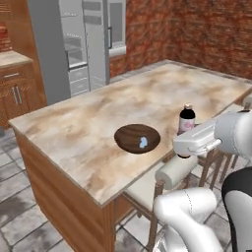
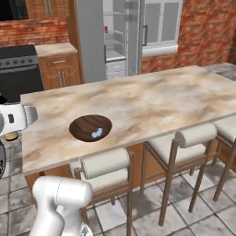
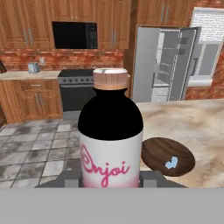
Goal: Open the fridge, grab two sodas, and place both sodas inside the bowl with ice on the dining counter.
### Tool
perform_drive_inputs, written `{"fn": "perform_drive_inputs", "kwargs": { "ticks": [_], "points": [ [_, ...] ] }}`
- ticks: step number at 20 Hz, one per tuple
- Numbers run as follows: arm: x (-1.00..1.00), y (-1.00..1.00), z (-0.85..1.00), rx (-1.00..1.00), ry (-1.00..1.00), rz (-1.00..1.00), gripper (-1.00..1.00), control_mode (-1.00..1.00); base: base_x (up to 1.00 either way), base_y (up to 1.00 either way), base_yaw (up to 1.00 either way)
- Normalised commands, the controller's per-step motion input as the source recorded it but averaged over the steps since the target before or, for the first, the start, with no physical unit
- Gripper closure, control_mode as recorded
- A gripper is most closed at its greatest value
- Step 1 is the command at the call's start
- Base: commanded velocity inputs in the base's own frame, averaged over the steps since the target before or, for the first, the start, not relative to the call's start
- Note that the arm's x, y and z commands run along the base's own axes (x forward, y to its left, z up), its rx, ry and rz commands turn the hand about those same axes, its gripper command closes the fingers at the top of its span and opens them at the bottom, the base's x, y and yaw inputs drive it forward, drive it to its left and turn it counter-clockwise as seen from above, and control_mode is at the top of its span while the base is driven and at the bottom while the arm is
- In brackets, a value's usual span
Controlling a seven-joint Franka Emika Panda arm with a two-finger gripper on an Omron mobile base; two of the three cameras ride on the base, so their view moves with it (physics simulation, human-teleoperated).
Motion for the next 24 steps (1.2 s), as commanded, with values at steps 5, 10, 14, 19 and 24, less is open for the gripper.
{"fn": "perform_drive_inputs", "kwargs": {
  "ticks": [5,10,14,19,24],
  "points": [
    [0.00,0.00,0.00,0.00,0.00,0.00,1.00,1.00,0.13,-0.90,0.31],
    [0.00,0.00,0.00,0.00,0.00,0.00,1.00,1.00,0.77,-0.57,0.34],
    [0.25,-0.06,-0.04,0.00,0.03,0.11,1.00,-1.00,0.75,-0.20,0.31],
    [0.98,-0.32,-0.02,0.00,0.08,0.43,1.00,-1.00,0.00,0.00,0.00],
    [0.93,-0.29,-0.04,0.00,0.13,0.35,1.00,-1.00,0.00,0.00,0.00]
  ]
}}
